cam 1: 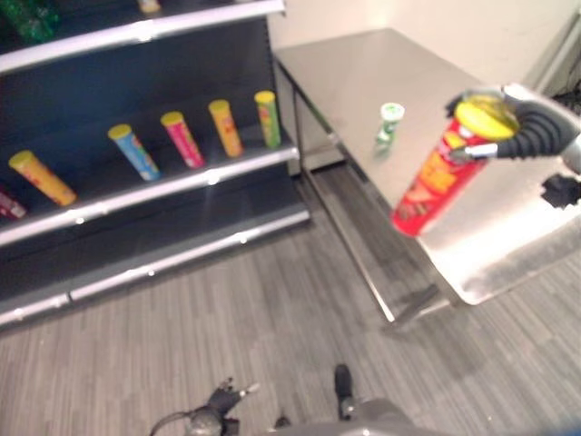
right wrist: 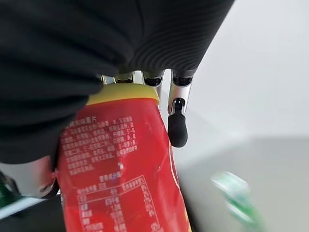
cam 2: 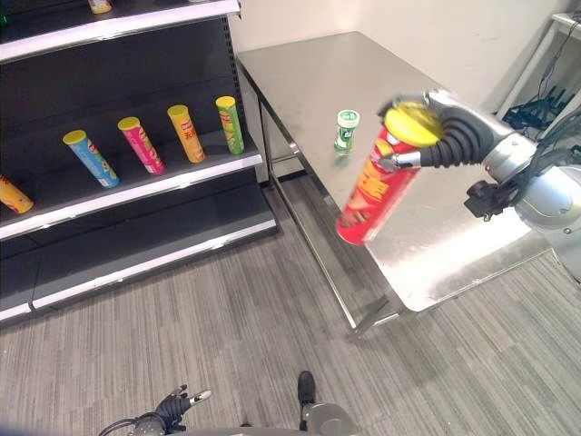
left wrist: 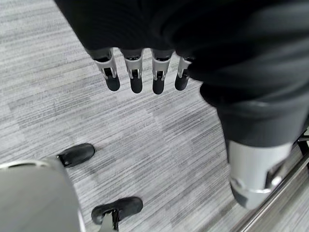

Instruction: Put the goods on the table back onto the shelves and tidy them up.

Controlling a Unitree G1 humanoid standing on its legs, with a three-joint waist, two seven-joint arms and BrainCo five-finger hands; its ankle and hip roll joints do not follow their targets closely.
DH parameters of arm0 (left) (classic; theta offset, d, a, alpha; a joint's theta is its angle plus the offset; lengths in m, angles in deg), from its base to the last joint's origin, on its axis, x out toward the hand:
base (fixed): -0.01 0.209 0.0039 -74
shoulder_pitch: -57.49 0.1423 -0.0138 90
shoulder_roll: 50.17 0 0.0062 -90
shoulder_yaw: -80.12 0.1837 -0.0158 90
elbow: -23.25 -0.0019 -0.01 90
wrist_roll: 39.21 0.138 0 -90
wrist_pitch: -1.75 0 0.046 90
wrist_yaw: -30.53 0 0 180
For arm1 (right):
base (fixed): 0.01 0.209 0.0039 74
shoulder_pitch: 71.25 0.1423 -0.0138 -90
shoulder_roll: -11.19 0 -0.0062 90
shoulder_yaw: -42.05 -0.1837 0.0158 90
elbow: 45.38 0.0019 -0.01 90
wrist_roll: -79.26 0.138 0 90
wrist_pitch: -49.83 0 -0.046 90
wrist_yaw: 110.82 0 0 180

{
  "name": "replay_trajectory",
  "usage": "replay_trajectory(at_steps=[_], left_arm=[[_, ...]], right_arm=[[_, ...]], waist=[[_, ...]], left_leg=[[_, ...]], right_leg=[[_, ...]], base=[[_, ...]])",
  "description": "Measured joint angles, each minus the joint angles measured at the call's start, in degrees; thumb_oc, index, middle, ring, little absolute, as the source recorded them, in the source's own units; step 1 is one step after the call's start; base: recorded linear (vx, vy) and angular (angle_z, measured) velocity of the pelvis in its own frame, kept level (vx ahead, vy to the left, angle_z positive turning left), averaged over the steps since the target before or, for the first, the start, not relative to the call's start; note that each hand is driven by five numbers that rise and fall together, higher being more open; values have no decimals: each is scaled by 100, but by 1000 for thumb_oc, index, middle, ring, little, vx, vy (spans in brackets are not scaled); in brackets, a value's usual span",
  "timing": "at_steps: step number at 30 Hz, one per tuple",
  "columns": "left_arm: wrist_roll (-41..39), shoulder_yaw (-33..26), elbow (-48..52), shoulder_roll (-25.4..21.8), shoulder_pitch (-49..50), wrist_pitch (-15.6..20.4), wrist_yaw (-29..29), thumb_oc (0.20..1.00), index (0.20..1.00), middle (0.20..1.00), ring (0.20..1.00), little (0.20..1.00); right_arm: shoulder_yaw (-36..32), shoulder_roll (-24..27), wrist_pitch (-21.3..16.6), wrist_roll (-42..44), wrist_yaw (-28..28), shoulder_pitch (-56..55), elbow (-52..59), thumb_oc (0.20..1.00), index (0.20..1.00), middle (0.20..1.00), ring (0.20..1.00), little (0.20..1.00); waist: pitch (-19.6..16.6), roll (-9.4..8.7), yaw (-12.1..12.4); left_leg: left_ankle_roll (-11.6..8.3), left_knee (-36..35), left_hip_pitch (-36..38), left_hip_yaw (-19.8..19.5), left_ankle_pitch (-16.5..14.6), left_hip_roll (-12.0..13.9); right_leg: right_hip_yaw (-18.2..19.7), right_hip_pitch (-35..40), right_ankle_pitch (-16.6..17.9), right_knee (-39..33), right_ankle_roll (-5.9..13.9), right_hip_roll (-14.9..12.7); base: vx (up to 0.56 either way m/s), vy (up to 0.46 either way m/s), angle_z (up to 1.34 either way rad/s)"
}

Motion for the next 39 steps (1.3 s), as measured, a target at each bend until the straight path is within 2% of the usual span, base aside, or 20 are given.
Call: replay_trajectory(at_steps=[6,11,12,13,15,16,17,18,19,20,23,24,25,26,27,28,29,31,33,39], left_arm=[[-103,-175,-23,27,-22,0,-46,1000,1000,1000,1000,1000],[-276,-213,-34,-58,-51,16,-93,1000,1000,1000,1000,1000],[-375,-214,-58,-93,-103,51,-104,1000,1000,1000,1000,1000],[-505,-293,-79,-143,-199,73,-121,1000,1000,1000,1000,1000],[-649,-366,-143,-211,-258,79,-146,1000,1000,1000,1000,1000],[-715,-372,-190,-259,-347,77,-182,1000,1000,1000,1000,1000],[-735,-363,-296,-185,-281,86,-204,1000,1000,1000,1000,1000],[-779,-360,-141,-44,-237,73,-200,1000,1000,1000,1000,1000],[-787,-364,-102,-102,-267,95,-225,1000,1000,1000,1000,1000],[-841,-318,-133,-154,-192,52,-246,1000,1000,1000,1000,1000],[-846,-317,-405,-163,3,62,-248,1000,1000,1000,1000,1000],[-846,-300,-410,-141,134,38,-251,1000,1000,1000,1000,1000],[-846,-265,-415,-105,262,39,-252,1000,1000,1000,1000,1000],[-843,-193,-400,-22,437,19,-237,1000,1000,1000,1000,1000],[-843,-186,-394,-48,469,-16,-219,1000,1000,1000,1000,1000],[-841,-160,-267,-161,469,-33,-228,1000,1000,1000,1000,1000],[-834,-173,-110,-387,455,-34,-236,1000,1000,1000,1000,1000],[-828,-220,18,-667,205,-12,-256,1000,1000,1000,1000,1000],[-823,-219,137,-746,-73,48,-259,1000,1000,1000,1000,1000],[-821,-193,188,-822,-416,85,-253,1000,1000,1000,1000,1000]], right_arm=[[292,-46,-265,-294,112,728,521,200,200,200,200,200],[1827,-104,-340,-409,194,2379,413,200,200,200,200,200],[2228,-100,-350,-431,201,2731,337,200,200,200,200,200],[2550,-114,-338,-545,204,3022,196,200,200,200,200,200],[2665,-239,-323,-638,233,3080,-40,200,200,200,200,200],[2696,-383,-293,-671,272,3086,-115,200,200,200,200,200],[2692,-400,-293,-734,276,3089,-204,200,200,200,200,200],[2701,-284,-263,-751,313,3167,-411,200,200,200,200,200],[2627,-348,-227,-861,391,2975,-662,200,200,200,200,200],[2863,-576,-41,-985,382,2834,-1043,200,200,200,200,200],[2746,-687,64,-1135,416,2473,-1410,200,200,200,200,200],[2912,-776,200,-1256,404,2381,-1606,200,200,200,200,200],[2910,-794,203,-1333,404,2277,-1649,200,200,200,200,200],[2918,-902,234,-1418,401,2236,-1747,200,200,200,200,200],[2896,-1117,296,-1496,456,2216,-1798,200,200,200,200,200],[2924,-1342,301,-1545,471,2158,-1830,200,200,200,200,200],[2938,-1548,304,-1628,461,2098,-1813,200,200,200,200,200],[2883,-1765,291,-1741,452,2137,-1744,200,200,200,200,200],[2738,-2097,322,-1753,544,2156,-1765,200,200,200,200,200],[2458,-1974,424,-1758,600,2124,-2076,200,200,200,200,200]], waist=[[20,-60,120],[196,-303,392],[285,-436,422],[436,-612,457],[488,-686,540],[527,-721,572],[511,-431,729],[525,128,738],[676,-12,658],[630,-48,668],[681,-106,796],[674,-86,793],[644,-20,793],[552,228,817],[545,214,832],[539,21,890],[525,-181,931],[514,-390,1050],[495,-439,1080],[455,-563,1069]], left_leg=[[-52,34,-1,-225,1,52],[-215,883,-393,-500,-128,116],[-352,1258,-646,-601,-129,88],[-655,1640,-930,-558,-98,134],[-758,1531,-1192,-417,-32,446],[-774,1315,-1209,-289,21,464],[-685,1097,-1327,-361,-62,757],[-779,668,-1306,-485,-100,1313],[-996,852,-1452,-372,219,1326],[-951,776,-1505,-241,368,1233],[-1039,879,-1830,-257,420,1142],[-1025,668,-1683,-223,494,1153],[-1034,587,-1650,-221,502,1226],[-1009,551,-1534,-135,469,1355],[-814,563,-1511,67,928,1237],[-536,623,-1518,358,940,1067],[-440,762,-1549,443,916,870],[-279,896,-1571,526,746,649],[-186,942,-1564,587,674,550],[-6,850,-1738,121,609,213]], right_leg=[[-204,106,-39,1,-55,5],[-377,229,-144,2,-206,8],[-417,248,-163,-10,-234,-83],[-654,320,-192,-40,-279,-217],[-730,254,-254,-44,-279,-274],[-646,56,-425,-48,-84,-380],[-610,-96,-621,308,87,-208],[-729,-589,-1297,2111,-297,-132],[-589,-543,-1755,2359,-273,-329],[-518,-523,-1853,2237,-196,-485],[-271,-326,-1602,1564,93,-832],[-125,-40,-1200,1140,298,-940],[-59,104,-1053,916,439,-970],[-102,254,-988,644,559,-995],[-47,326,-902,482,691,-1227],[-139,378,-937,327,568,-1490],[-178,449,-524,325,444,-1663],[-286,586,-130,174,606,-1789],[-302,602,147,166,661,-1935],[-228,594,212,497,765,-2076]], base=[[-9,-72,18],[-44,1,30],[49,111,82],[59,137,106],[56,135,76],[58,123,16],[176,274,18],[119,150,48],[270,358,71],[328,521,56],[256,476,26],[120,323,26],[175,454,4],[163,401,-17],[143,374,-41],[115,363,-38],[74,343,-22],[71,355,-8],[99,268,8],[154,167,40]])
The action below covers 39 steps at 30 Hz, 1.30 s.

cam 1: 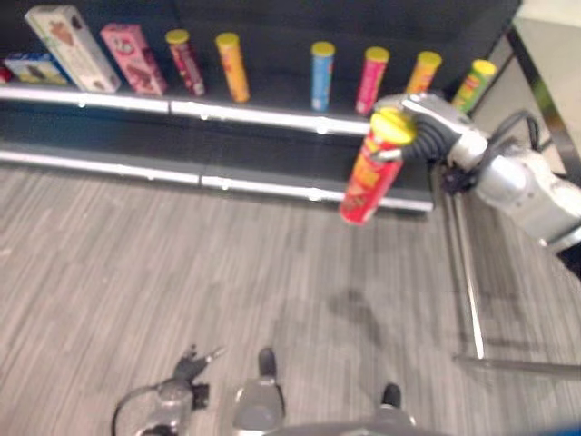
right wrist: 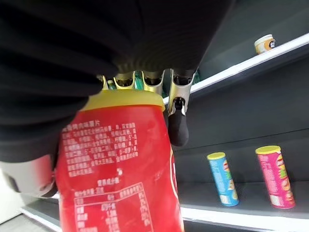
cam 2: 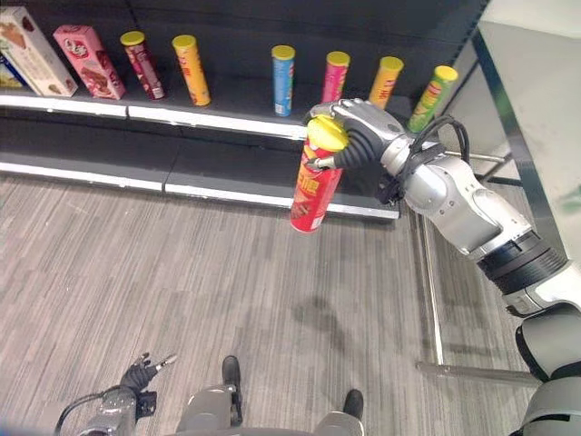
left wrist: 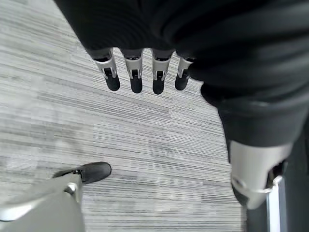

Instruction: Put the goods on the table back onto the shelves and tidy them up.

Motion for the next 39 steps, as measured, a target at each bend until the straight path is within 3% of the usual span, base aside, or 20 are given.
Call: replay_trajectory(at_steps=[2,3,4,6,7,8,9,10,11,13,16,19,21,23,26,28,32,34,36,39], left_arm=[[1,106,-69,74,7,-32,7,1000,1000,1000,1000,1000],[3,235,-96,123,3,-53,44,1000,1000,1000,1000,1000],[2,252,-91,119,7,-54,48,1000,1000,1000,1000,1000],[2,271,-153,79,-30,-116,65,1000,1000,1000,1000,1000],[2,275,-139,77,-13,-121,80,1000,1000,1000,1000,1000],[2,285,-133,149,1,-114,115,1000,1000,1000,1000,1000],[2,368,-135,205,-2,-122,136,1000,1000,1000,1000,1000],[5,500,-71,209,-116,-128,186,1000,1000,1000,1000,1000],[3,490,-188,222,-264,-144,228,1000,1000,1000,1000,1000],[3,525,-213,517,-152,-182,308,1000,1000,1000,1000,1000],[3,548,-73,501,-60,-199,339,1000,1000,1000,1000,1000],[2,485,-239,293,-105,-229,337,1000,1000,1000,1000,1000],[2,487,-204,323,60,-281,346,1000,1000,1000,1000,1000],[2,478,-116,314,96,-275,360,1000,1000,1000,1000,1000],[9,494,-104,360,32,-224,389,1000,1000,1000,1000,1000],[11,494,-126,416,121,-200,387,1000,1000,1000,1000,1000],[4,491,-60,419,264,-207,377,1000,1000,1000,1000,1000],[2,487,0,408,242,-203,385,1000,1000,1000,1000,1000],[-9,472,56,401,241,-196,382,1000,1000,1000,1000,1000],[-53,470,58,312,278,-113,381,1000,1000,1000,1000,1000]], right_arm=[[-184,152,15,7,41,-120,-69,200,200,200,200,200],[-337,387,29,8,93,-328,-76,200,200,200,200,200],[-340,408,34,8,94,-345,-76,200,200,200,200,200],[-493,616,-2,19,131,-442,-81,200,200,200,200,200],[-502,648,7,19,136,-469,-72,200,200,200,200,200],[-519,730,0,19,137,-486,-63,200,200,200,200,200],[-749,732,-11,24,184,-751,-46,200,200,200,200,200],[-898,773,9,26,209,-919,-83,200,200,200,200,200],[-924,874,30,25,193,-924,-166,200,200,200,200,200],[-943,1058,107,27,171,-1135,-278,200,200,200,200,200],[-1198,1178,115,62,128,-1445,-293,200,200,200,200,200],[-1306,1117,102,76,84,-1441,-291,200,200,200,200,200],[-1302,1033,96,125,72,-1393,-303,200,200,200,200,200],[-1303,1125,112,132,61,-1383,-319,200,200,200,200,200],[-1090,1126,222,115,-16,-1239,-649,200,200,200,200,200],[-996,1101,225,115,-33,-1152,-654,200,200,200,200,200],[-863,1114,216,119,19,-1086,-569,200,200,200,200,200],[-802,1109,253,119,7,-1063,-641,200,200,200,200,200],[-753,1080,237,134,14,-1033,-770,200,200,200,200,200],[-713,1034,191,146,23,-997,-933,200,200,200,200,200]], waist=[[14,107,-87],[49,280,-234],[48,283,-252],[244,362,-324],[262,352,-350],[309,415,-428],[285,422,-517],[296,304,-759],[542,-42,-764],[655,138,-806],[825,668,-1158],[868,494,-1079],[800,661,-1058],[796,678,-1124],[784,661,-1134],[755,715,-1117],[638,727,-1096],[666,596,-904],[638,579,-853],[503,662,-599]], left_leg=[[84,-123,-5,-303,89,-24],[221,-337,36,-654,179,34],[212,-358,35,-689,192,29],[246,-399,32,-1306,250,102],[209,-437,43,-1392,283,105],[136,-550,13,-1612,331,42],[111,-704,-39,-1809,20,48],[168,-677,-130,-1779,-582,-70],[63,215,-159,-1428,-586,-552],[-113,1066,402,-1353,-892,-1006],[433,80,1428,-2091,-917,-730],[396,42,1517,-2250,-1229,-799],[265,74,1556,-2249,-1397,-585],[110,105,1522,-2275,-1375,-531],[-411,775,1467,-2081,-1299,-454],[-900,1901,1242,-1975,-1294,-483],[-977,4427,14,-1768,-855,-455],[-434,3716,-82,-1204,-1158,-222],[-563,3079,-464,-1356,-1046,-120],[-695,601,-410,-1514,-610,140]], right_leg=[[75,-106,-64,489,141,37],[467,-369,-777,977,669,193],[549,-361,-880,883,728,249],[1350,-643,-1408,359,347,1340],[1368,-717,-1396,176,149,1638],[1389,-674,-1151,207,-420,1923],[1433,-683,-1583,254,-581,2049],[1532,-606,-1799,53,-531,1988],[1286,-518,-1245,170,-405,1554],[978,-356,-1558,690,-490,1471],[736,-1179,-2388,2437,-135,1828],[836,-1853,-1597,2150,-18,1760],[243,-1822,-1730,2312,-151,1767],[60,-1800,-1744,2321,-671,1815],[26,-1382,-1871,2108,-744,1919],[64,-935,-1928,1766,-790,2028],[549,-519,-1829,1285,-1425,2216],[903,-188,-1405,676,-1379,2185],[1177,119,-1466,405,-1202,2149],[1736,384,-1362,-117,-992,2196]], base=[[176,100,79],[238,132,109],[333,163,114],[255,96,98],[179,33,117],[253,37,131],[318,-8,182],[401,-30,190],[436,-63,179],[345,-90,125],[368,-96,121],[450,-143,44],[311,-115,5],[452,-97,16],[428,-29,6],[432,-17,-22],[403,-24,-60],[358,118,-89],[672,325,-69],[577,252,-94]])
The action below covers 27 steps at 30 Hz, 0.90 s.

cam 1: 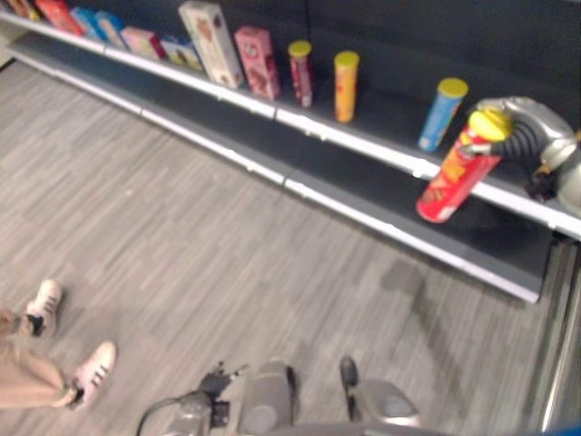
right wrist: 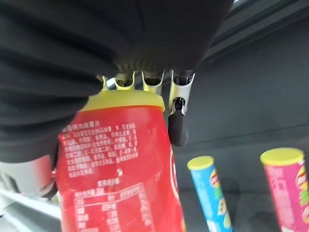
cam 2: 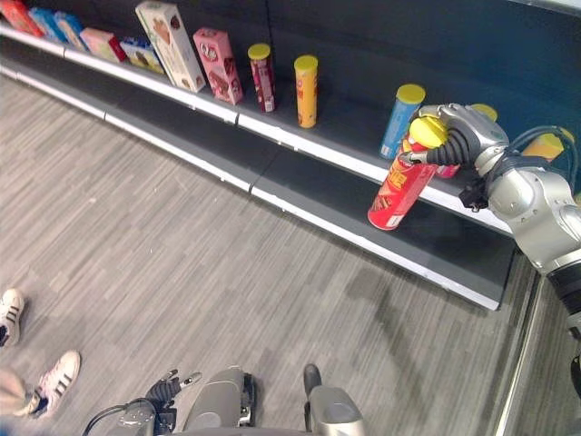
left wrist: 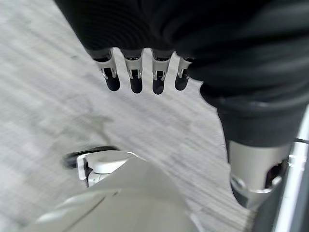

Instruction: Put the goods on the table back onto the shelves and tidy them up.

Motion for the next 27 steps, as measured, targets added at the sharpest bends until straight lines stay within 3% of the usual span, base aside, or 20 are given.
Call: replay_trajectory(at_steps=[2,3,4,5,6,7,8,9,10,11,13,14,16,19,20,22,23,24,25,27], left_arm=[[-1,-21,-248,-6,-60,14,-7,1000,1000,1000,1000,1000],[-1,-24,-327,-6,-20,25,-10,1000,1000,1000,1000,1000],[-1,-35,-258,4,81,25,-27,1000,1000,1000,1000,1000],[4,-24,-198,45,281,76,-28,1000,1000,1000,1000,1000],[3,-108,-245,53,443,76,-26,1000,1000,1000,1000,1000],[1,-215,-204,19,517,63,-38,1000,1000,1000,1000,1000],[3,-250,-171,-25,551,88,-45,1000,1000,1000,1000,1000],[6,-260,-209,-120,508,94,-50,1000,1000,1000,1000,1000],[10,-270,-196,-222,394,123,-83,1000,1000,1000,1000,1000],[26,-416,-120,-253,369,124,-94,1000,1000,1000,1000,1000],[46,-500,-106,-360,217,143,-130,1000,1000,1000,1000,1000],[52,-507,-108,-458,176,161,-144,1000,1000,1000,1000,1000],[54,-558,-100,-537,149,151,-179,1000,1000,1000,1000,1000],[55,-628,-149,-518,156,134,-209,1000,1000,1000,1000,1000],[55,-521,-185,-495,76,90,-266,1000,1000,1000,1000,1000],[55,-328,-202,-500,0,55,-133,1000,1000,1000,1000,1000],[52,-348,-125,-449,-27,120,-106,1000,1000,1000,1000,1000],[52,-426,-76,-467,-41,137,-114,1000,1000,1000,1000,1000],[54,-425,-29,-411,-34,108,-79,1000,1000,1000,1000,1000],[54,-427,29,-376,-20,91,-40,1000,1000,1000,1000,1000]], right_arm=[[93,-38,22,91,36,-21,-296,200,200,200,200,200],[96,-72,21,91,51,-60,-424,200,200,200,200,200],[44,-164,24,92,63,-94,-560,200,200,200,200,200],[57,-139,43,97,82,-145,-550,200,200,200,200,200],[-22,-233,54,96,133,-278,-519,200,200,200,200,200],[-9,-305,35,89,123,-375,-485,200,200,200,200,200],[-11,-413,28,88,84,-404,-459,200,200,200,200,200],[-99,-644,49,87,108,-448,-462,200,200,200,200,200],[-177,-848,55,87,112,-492,-444,200,200,200,200,200],[-240,-1049,78,80,113,-499,-409,200,200,200,200,200],[-192,-1151,70,79,69,-607,-224,200,200,200,200,200],[-197,-1198,56,72,75,-603,-171,200,200,200,200,200],[-216,-1177,53,76,72,-601,-1,200,200,200,200,200],[-310,-1188,27,89,62,-558,67,200,200,200,200,200],[-337,-1238,13,92,58,-562,132,200,200,200,200,200],[-162,-1220,0,167,-47,-444,269,200,200,200,200,200],[-176,-1195,-3,215,-47,-431,286,200,200,200,200,200],[-150,-1207,-2,224,-36,-408,220,200,200,200,200,200],[-152,-1175,10,238,-47,-411,185,200,200,200,200,200],[-157,-1027,14,326,-44,-261,168,200,200,200,200,200]], waist=[[-60,93,54],[-89,135,57],[-177,194,139],[-236,271,164],[-327,242,176],[-381,54,205],[-390,-21,212],[-400,-174,212],[-414,-246,141],[-405,-212,180],[-400,-233,181],[-406,-271,207],[-402,-297,251],[-407,-312,261],[-385,-299,209],[-350,-268,73],[-328,-399,-38],[-294,-492,-62],[-298,-479,-128],[-289,-382,-136]], left_leg=[[-91,-1011,-163,-201,440,104],[-115,-1158,-260,-270,501,128],[-60,-1254,-237,-281,536,177],[-23,-1161,-228,-280,509,196],[162,-1075,-108,-183,853,76],[337,-954,-56,182,1003,-73],[592,-844,-4,456,1234,-146],[739,-717,49,739,1137,-276],[939,-706,141,957,891,-413],[1015,-781,232,1103,979,-402],[1175,-902,481,1299,862,-506],[1259,-904,574,1424,755,-559],[1307,-1087,781,1496,752,-610],[1453,-1557,1000,1508,827,-578],[1485,-1574,1015,1508,802,-501],[1353,-1572,1081,1481,843,-376],[1343,-1572,1185,1411,759,-475],[1205,-1570,1297,1374,744,-515],[1115,-1569,1354,1247,783,-514],[867,-1567,1321,1178,749,-326]], right_leg=[[338,282,-125,-294,21,-60],[492,360,-241,-298,103,-96],[611,344,-293,-221,41,-160],[898,424,-461,-171,242,-257],[1075,456,-612,-69,392,-494],[1080,437,-713,90,585,-755],[968,378,-695,245,732,-930],[893,339,-628,295,823,-1174],[825,231,-316,399,1028,-1296],[697,85,-245,720,1148,-1358],[619,-9,-36,1005,1314,-1501],[427,-9,215,1021,1331,-1659],[-11,-12,264,858,1432,-1884],[-103,-336,54,691,1622,-1674],[-65,-680,-90,787,1642,-1364],[57,-1403,-28,780,1438,-583],[0,-1658,195,589,1297,-449],[-57,-1755,622,689,1138,-419],[-246,-1634,768,583,780,-399],[-322,-1467,890,179,711,-212]], base=[[634,369,-80],[664,432,-89],[421,322,-119],[569,502,-142],[497,493,-141],[470,449,-124],[312,267,-113],[446,348,-109],[367,290,-92],[441,352,-74],[220,193,-50],[207,170,-47],[212,186,-31],[268,287,-15],[182,163,-10],[327,196,20],[235,115,40],[5,1,46],[0,0,28],[0,0,8]])
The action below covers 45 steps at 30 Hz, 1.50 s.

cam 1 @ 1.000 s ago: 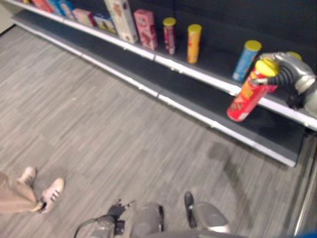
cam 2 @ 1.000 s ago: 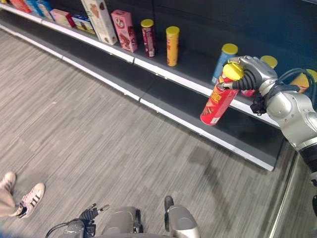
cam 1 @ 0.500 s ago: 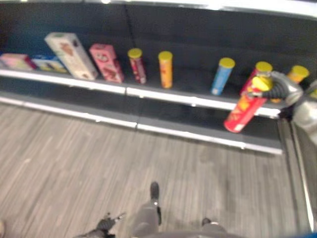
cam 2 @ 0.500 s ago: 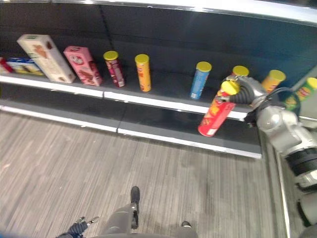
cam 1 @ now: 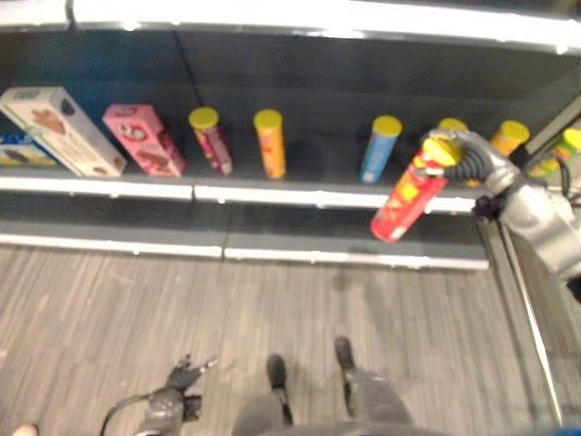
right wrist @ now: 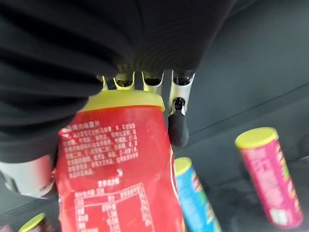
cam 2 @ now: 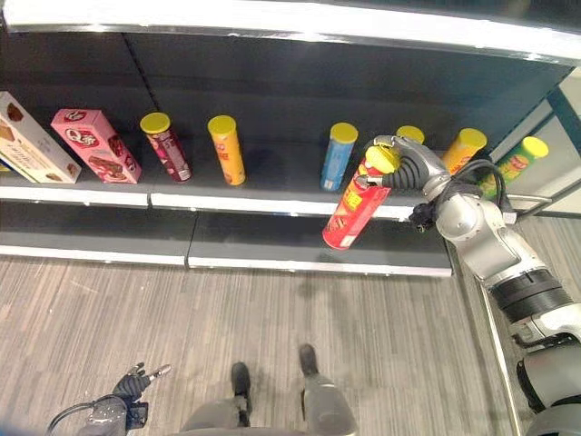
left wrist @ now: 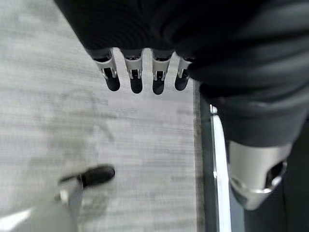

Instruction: Put the goods on the table back onto the shelves and tidy them up.

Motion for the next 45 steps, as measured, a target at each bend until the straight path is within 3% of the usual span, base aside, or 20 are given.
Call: replay_trajectory(at_steps=[3,4,7,8,9,10,11,13,15,17,18,19,21,23,25,28,33,35,45], left_arm=[[0,-2,-9,3,-15,-16,3,1000,1000,1000,1000,1000],[4,0,-1,79,-38,-16,8,1000,1000,1000,1000,1000],[-2,227,8,249,-167,2,52,1000,1000,1000,1000,1000],[-1,176,-2,232,-285,21,88,1000,1000,1000,1000,1000],[-9,194,73,199,-306,17,73,1000,1000,1000,1000,1000],[-5,302,55,204,-130,-91,96,1000,1000,1000,1000,1000],[-3,348,24,207,10,-156,101,1000,1000,1000,1000,1000],[-3,380,-16,213,112,-167,77,1000,1000,1000,1000,1000],[-2,361,31,211,171,-144,37,1000,1000,1000,1000,1000],[0,374,107,335,266,-117,40,1000,1000,1000,1000,1000],[-2,355,117,342,223,-124,32,1000,1000,1000,1000,1000],[-2,263,146,303,198,-129,33,1000,1000,1000,1000,1000],[-2,32,182,179,-1,-111,-15,1000,1000,1000,1000,1000],[-1,-72,221,26,-303,-49,-96,1000,1000,1000,1000,1000],[-1,-69,221,-69,-486,-3,-113,1000,1000,1000,1000,1000],[-1,-65,215,-140,-539,3,-124,1000,1000,1000,1000,1000],[-1,-84,210,-41,-260,-20,-130,1000,1000,1000,1000,1000],[-1,-423,89,14,-174,-56,-194,1000,1000,1000,1000,1000],[-2,-417,24,110,-216,-121,-194,1000,1000,1000,1000,1000]], right_arm=[[-2,76,3,2,2,133,-51,200,200,200,200,200],[46,147,10,6,17,180,-64,200,200,200,200,200],[226,470,35,-1,-2,260,-113,200,200,200,200,200],[6,428,29,-7,25,201,-185,200,200,200,200,200],[12,431,110,-2,0,235,-180,200,200,200,200,200],[8,424,105,-5,-9,234,46,200,200,200,200,200],[-9,421,33,3,-4,265,281,200,200,200,200,200],[-86,389,-128,1,46,328,533,200,200,200,200,200],[-216,309,-87,-11,62,182,540,200,200,200,200,200],[-228,421,-46,-65,36,67,549,200,200,200,200,200],[-226,375,0,-128,48,93,539,200,200,200,200,200],[-222,282,29,-167,69,102,549,200,200,200,200,200],[-166,173,52,-234,84,134,824,200,200,200,200,200],[-124,49,49,-241,99,171,892,200,200,200,200,200],[-65,23,44,-240,99,175,909,200,200,200,200,200],[-27,-18,38,-240,100,313,919,200,200,200,200,200],[-42,-98,43,-244,113,365,893,200,200,200,200,200],[-282,-287,62,-470,138,64,1754,200,200,200,200,200],[-213,-436,-55,-593,100,86,1836,200,200,200,200,200]], waist=[[53,90,-16],[82,134,-5],[195,286,-78],[380,186,-63],[526,-1,6],[506,36,76],[431,74,231],[330,255,321],[258,423,294],[76,812,257],[74,822,216],[108,704,262],[109,485,279],[113,337,277],[140,291,269],[169,201,310],[211,143,222],[250,55,127],[267,37,132]], left_leg=[[-110,0,2,-75,-37,144],[-213,45,4,-89,-123,181],[-442,436,-9,-450,-241,182],[-1135,2272,-837,-664,-720,231],[-1040,3405,-1554,-519,-916,221],[-888,3199,-1769,-511,-985,280],[-847,2551,-1806,-513,-962,355],[-932,1481,-1759,-831,-733,451],[-907,954,-1550,-1197,-510,490],[-741,831,-1167,-1139,-382,558],[-588,711,-1060,-1142,53,440],[-403,649,-919,-875,265,305],[-211,548,-871,-388,233,-9],[-144,527,-851,-225,190,-219],[-144,506,-808,-231,187,-279],[-48,444,-763,-228,116,-300],[-149,422,-681,-154,52,-217],[-196,410,-866,-100,79,-77],[-167,408,-895,-122,144,-13]], right_leg=[[-41,44,76,-73,-59,149],[-143,96,-73,-85,-40,207],[-616,312,-347,130,-290,120],[-769,129,-896,996,-887,59],[-693,65,-1219,1423,-832,-119],[-624,201,-1238,1310,-798,-119],[-434,210,-1258,1200,-750,-127],[-309,336,-1077,771,-720,-148],[-195,395,-960,602,-661,-114],[-17,511,-899,430,-390,-100],[223,540,-844,367,-224,-177],[336,512,-825,355,-98,-360],[433,390,-734,223,131,-773],[408,456,-501,-107,353,-1036],[388,589,-355,-311,427,-1104],[372,730,-353,-561,435,-1115],[384,673,-377,-521,355,-962],[364,496,-375,-556,360,-904],[271,497,-313,-556,293,-835]], base=[[227,-5,-5],[338,-8,9],[543,120,65],[825,310,57],[424,349,26],[435,386,-43],[423,413,-90],[363,323,-88],[219,225,-48],[139,307,-64],[117,396,-92],[44,248,-102],[44,207,-84],[16,62,-37],[0,0,-3],[0,0,2],[-16,-3,-14],[1,-6,-20],[-8,-23,1]])
